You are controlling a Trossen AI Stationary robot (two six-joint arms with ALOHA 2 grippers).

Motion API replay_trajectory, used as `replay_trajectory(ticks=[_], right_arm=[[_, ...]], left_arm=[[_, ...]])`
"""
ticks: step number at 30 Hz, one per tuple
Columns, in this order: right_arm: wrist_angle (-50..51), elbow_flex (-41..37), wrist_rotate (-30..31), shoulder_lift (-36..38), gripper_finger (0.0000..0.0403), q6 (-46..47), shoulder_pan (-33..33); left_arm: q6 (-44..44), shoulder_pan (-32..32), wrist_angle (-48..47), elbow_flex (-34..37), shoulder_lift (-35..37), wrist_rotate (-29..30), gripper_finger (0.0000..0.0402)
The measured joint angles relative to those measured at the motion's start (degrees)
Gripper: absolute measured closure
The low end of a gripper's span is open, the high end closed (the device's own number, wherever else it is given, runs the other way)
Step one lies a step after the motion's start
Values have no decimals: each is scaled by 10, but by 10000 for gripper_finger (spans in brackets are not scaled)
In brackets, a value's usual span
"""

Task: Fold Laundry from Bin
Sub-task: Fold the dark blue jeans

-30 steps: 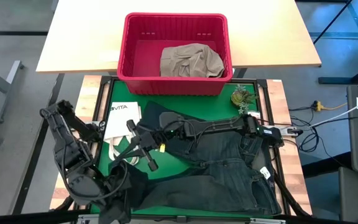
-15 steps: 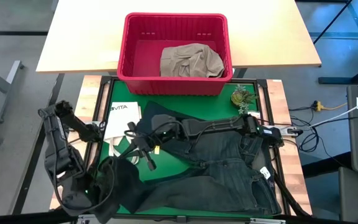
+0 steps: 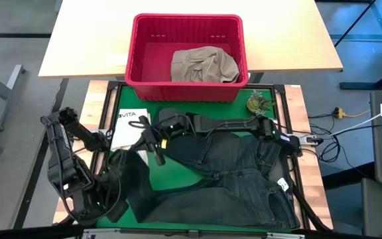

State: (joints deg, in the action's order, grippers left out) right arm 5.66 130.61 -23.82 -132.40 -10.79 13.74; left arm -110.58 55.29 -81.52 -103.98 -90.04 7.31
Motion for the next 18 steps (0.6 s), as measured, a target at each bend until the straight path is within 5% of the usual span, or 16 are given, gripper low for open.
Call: replay_trajectory(ticks=[6, 18], right_arm=[[24, 0, -2, -13, 402, 2, 24], [15, 0, 29, -45, 378, 0, 28]], left_arm=[[1, 0, -87, 0, 0, 12, 208], [42, 1, -73, 110, 0, 52, 203]])
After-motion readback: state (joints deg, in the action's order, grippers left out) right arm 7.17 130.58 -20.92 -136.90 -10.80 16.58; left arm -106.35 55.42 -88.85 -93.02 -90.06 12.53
